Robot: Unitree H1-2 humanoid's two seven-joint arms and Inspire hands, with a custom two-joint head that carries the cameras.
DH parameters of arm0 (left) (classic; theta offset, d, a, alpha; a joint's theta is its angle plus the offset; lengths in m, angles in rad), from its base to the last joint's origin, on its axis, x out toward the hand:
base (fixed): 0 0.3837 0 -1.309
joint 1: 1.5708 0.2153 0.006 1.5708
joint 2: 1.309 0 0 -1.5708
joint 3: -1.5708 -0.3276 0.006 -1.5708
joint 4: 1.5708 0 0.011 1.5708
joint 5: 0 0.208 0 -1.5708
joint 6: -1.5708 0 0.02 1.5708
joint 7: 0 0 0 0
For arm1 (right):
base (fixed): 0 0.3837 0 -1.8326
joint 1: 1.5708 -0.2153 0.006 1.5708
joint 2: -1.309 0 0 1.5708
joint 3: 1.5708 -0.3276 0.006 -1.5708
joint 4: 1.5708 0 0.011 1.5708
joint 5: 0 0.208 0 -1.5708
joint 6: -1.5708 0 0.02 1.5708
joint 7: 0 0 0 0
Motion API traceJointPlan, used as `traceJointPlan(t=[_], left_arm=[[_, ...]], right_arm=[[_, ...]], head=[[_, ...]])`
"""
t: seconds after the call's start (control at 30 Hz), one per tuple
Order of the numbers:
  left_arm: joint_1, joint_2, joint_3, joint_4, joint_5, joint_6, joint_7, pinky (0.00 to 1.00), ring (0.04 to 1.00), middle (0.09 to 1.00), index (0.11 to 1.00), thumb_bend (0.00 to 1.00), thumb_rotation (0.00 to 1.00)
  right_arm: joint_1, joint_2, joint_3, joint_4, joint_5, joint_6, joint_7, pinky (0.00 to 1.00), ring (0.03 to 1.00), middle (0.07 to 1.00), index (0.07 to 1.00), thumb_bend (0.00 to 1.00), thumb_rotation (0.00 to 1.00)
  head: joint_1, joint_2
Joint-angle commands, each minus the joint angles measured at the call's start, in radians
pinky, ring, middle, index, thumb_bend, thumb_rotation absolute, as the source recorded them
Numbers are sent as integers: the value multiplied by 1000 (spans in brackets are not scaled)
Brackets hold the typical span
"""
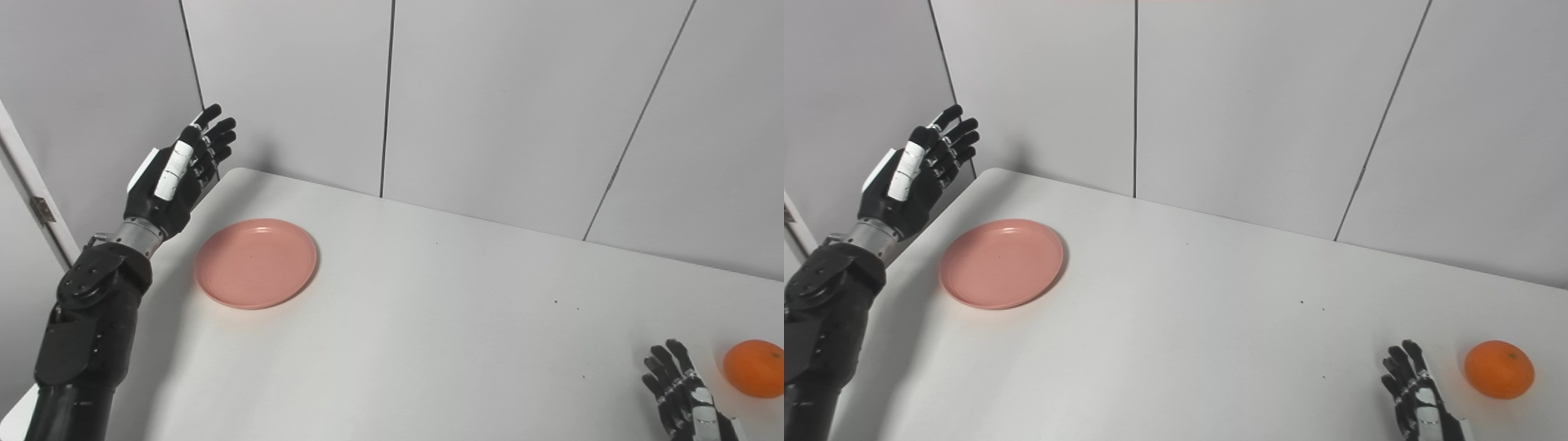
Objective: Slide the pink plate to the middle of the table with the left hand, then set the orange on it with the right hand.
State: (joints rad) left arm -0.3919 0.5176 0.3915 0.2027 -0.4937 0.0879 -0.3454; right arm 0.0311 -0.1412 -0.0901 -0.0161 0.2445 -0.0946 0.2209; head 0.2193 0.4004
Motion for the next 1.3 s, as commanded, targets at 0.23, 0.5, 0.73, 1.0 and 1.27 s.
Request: traceJointPlan(t=[0.23,0.5,0.73,1.0,1.27], left_arm=[[-62,49,41,102,-32,-78,-47,1000,1000,966,993,1000,771],[-69,38,65,246,-59,-113,-81,984,1000,983,1000,1000,750],[-83,18,69,382,-51,-162,-81,972,973,980,1000,1000,774],[-111,11,63,480,-46,-201,-95,903,938,968,1000,1000,716],[-130,0,64,539,-44,-223,-91,820,883,929,991,1000,668]], right_arm=[[87,36,22,91,14,25,4,945,937,933,956,843,938],[89,34,22,86,14,28,3,933,934,933,956,851,928],[96,32,22,78,15,32,5,934,931,931,957,847,931],[97,33,22,76,12,29,1,936,932,934,961,837,933],[96,38,25,76,2,26,-5,928,926,931,957,823,946]], head=[[5,3],[4,7],[-1,15],[0,17],[-7,16]])
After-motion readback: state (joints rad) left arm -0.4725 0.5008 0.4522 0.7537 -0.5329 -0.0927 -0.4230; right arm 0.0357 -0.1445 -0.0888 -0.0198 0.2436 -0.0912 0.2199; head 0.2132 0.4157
